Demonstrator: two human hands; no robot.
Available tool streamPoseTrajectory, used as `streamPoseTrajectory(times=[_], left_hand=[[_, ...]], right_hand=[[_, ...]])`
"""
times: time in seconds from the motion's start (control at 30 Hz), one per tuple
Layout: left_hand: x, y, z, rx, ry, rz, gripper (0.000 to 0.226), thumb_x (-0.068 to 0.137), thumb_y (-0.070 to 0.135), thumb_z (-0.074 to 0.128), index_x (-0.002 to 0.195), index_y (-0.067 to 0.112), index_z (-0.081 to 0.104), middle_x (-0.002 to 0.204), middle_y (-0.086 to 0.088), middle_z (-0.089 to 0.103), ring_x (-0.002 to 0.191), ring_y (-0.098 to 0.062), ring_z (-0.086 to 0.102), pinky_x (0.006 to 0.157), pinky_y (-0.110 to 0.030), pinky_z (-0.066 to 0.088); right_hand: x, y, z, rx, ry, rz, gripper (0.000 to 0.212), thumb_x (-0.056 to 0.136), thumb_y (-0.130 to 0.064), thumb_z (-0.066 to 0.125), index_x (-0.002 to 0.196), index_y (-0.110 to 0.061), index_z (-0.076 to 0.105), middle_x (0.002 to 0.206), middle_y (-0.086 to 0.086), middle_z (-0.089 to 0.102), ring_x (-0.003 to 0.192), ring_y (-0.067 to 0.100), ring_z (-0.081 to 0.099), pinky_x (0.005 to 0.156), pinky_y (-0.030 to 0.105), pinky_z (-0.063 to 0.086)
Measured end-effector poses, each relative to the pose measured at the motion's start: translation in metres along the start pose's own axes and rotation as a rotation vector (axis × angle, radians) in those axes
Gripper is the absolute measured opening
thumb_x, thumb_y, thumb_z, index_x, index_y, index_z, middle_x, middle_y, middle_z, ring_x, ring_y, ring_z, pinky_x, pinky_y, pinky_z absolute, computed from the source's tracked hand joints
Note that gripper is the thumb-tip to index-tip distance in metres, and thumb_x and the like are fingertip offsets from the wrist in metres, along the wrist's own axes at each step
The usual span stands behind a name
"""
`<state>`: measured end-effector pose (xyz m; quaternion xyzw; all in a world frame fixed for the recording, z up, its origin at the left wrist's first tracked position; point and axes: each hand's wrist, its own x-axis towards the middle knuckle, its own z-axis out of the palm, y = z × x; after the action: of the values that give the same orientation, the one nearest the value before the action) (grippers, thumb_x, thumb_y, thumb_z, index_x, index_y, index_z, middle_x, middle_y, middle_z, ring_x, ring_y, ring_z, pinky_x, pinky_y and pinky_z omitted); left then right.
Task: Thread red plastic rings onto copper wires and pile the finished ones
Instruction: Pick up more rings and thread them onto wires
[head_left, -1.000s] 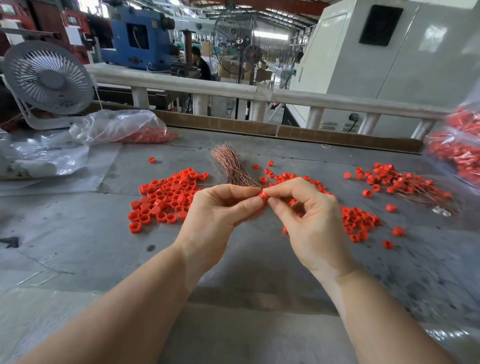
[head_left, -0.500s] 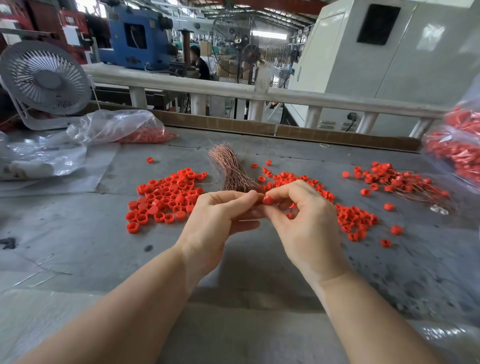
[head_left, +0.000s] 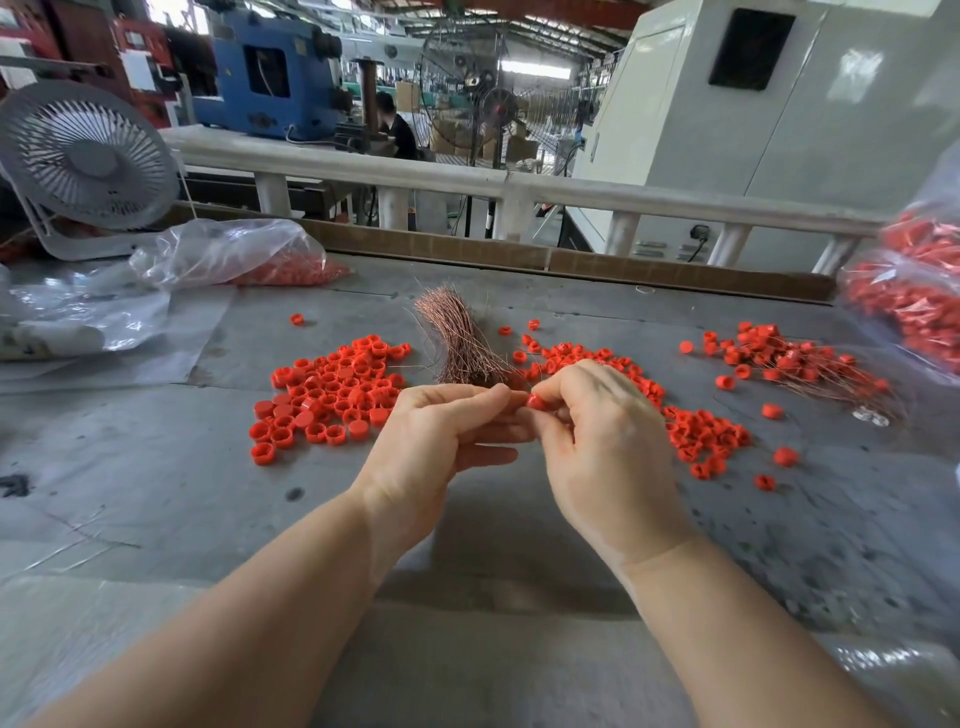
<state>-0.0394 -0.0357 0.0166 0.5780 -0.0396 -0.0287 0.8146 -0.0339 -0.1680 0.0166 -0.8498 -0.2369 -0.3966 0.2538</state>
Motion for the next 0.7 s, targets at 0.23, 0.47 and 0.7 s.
streamPoseTrajectory(times=[0.23, 0.47, 0.7], left_hand=[[0.0005, -0.0009, -0.002, 0.008, -0.021, 0.026, 0.019, 0.08, 0.015, 0.059, 0.073, 0.01, 0.076, 0.075, -0.009, 0.072, 0.069, -0.013, 0.069, 0.056, -0.019, 0.054], [0.0026, -0.0051, -0.0014, 0.012, -0.046, -0.017, 0.022, 0.058, 0.035, 0.071, 0.07, 0.017, 0.07, 0.07, -0.004, 0.068, 0.062, -0.009, 0.064, 0.053, -0.019, 0.051], [0.006, -0.0078, -0.0034, -0.055, -0.019, 0.017, 0.016, 0.061, 0.017, 0.067, 0.076, 0.013, 0.07, 0.065, 0.0, 0.068, 0.056, -0.006, 0.062, 0.054, -0.016, 0.051]], right_hand=[[-0.0004, -0.0005, 0.0006, 0.005, 0.038, -0.028, 0.008, 0.072, -0.002, 0.063, 0.066, 0.0, 0.058, 0.066, 0.009, 0.057, 0.064, 0.029, 0.055, 0.06, 0.036, 0.045], [-0.002, 0.0016, 0.0036, 0.03, 0.03, -0.031, 0.009, 0.071, -0.008, 0.069, 0.067, -0.005, 0.061, 0.067, 0.005, 0.058, 0.066, 0.026, 0.054, 0.062, 0.033, 0.04], [-0.0033, 0.0049, 0.0064, 0.273, -0.005, 0.119, 0.033, 0.07, -0.006, 0.078, 0.098, -0.016, 0.063, 0.081, -0.007, 0.062, 0.075, 0.006, 0.054, 0.07, 0.01, 0.039]])
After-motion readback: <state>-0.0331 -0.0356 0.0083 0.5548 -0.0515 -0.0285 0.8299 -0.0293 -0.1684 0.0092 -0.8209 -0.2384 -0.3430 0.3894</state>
